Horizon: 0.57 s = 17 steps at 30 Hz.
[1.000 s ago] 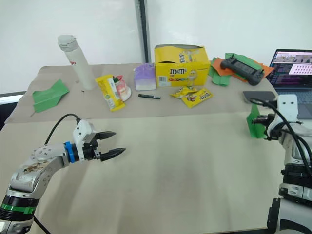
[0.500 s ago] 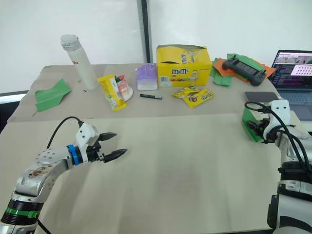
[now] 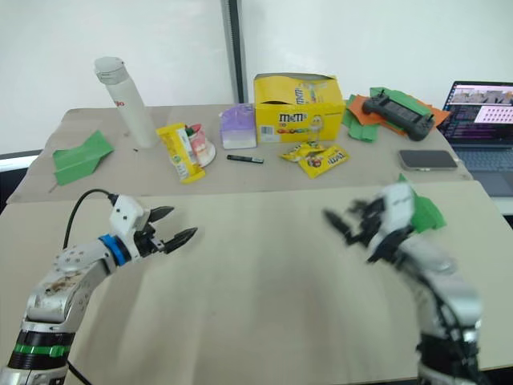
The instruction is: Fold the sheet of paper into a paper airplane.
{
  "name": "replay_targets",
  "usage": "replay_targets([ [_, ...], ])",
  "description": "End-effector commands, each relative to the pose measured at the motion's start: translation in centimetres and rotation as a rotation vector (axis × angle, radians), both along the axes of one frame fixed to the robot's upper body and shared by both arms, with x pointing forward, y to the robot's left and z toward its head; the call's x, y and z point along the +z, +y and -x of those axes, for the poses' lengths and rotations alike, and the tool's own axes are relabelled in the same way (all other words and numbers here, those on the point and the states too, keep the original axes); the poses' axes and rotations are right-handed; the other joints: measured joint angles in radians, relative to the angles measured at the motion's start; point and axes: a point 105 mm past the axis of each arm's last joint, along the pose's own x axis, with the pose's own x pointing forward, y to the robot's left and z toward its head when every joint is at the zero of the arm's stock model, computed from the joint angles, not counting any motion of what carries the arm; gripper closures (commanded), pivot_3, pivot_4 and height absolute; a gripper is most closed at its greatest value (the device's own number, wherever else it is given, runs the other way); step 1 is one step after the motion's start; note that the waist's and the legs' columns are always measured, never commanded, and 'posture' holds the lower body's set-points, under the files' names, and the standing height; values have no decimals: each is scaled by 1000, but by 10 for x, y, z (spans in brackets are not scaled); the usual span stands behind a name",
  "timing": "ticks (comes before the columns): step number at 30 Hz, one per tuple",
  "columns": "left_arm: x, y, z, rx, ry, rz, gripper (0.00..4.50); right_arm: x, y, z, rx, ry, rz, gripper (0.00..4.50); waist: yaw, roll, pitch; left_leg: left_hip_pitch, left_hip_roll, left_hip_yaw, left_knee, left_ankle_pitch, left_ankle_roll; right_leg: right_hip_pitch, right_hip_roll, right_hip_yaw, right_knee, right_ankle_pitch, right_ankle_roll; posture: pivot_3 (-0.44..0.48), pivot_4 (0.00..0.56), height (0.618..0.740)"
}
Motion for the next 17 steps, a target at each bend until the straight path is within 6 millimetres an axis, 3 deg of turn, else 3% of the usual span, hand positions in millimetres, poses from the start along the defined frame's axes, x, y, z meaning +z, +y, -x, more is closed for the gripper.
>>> replay_targets([
  [1,7,1,3,38,-111,-17,0,9,20,9,74,-165,132,27,2,-1,0,0,0,0,2,0,0,1,0,0,-2,1,2,0,150,740],
  [7,-3,9,6,154,-171,1,0,-17,31,12,78,-176,147,27,8,-3,-1,4,0,0,4,0,0,6,1,0,-2,3,3,0,150,740],
  [17,-22,6,18,214,-136,57,0,-29,40,8,48,-193,100,27,1,-3,-1,4,1,2,3,0,0,4,2,1,-2,3,3,0,150,740],
])
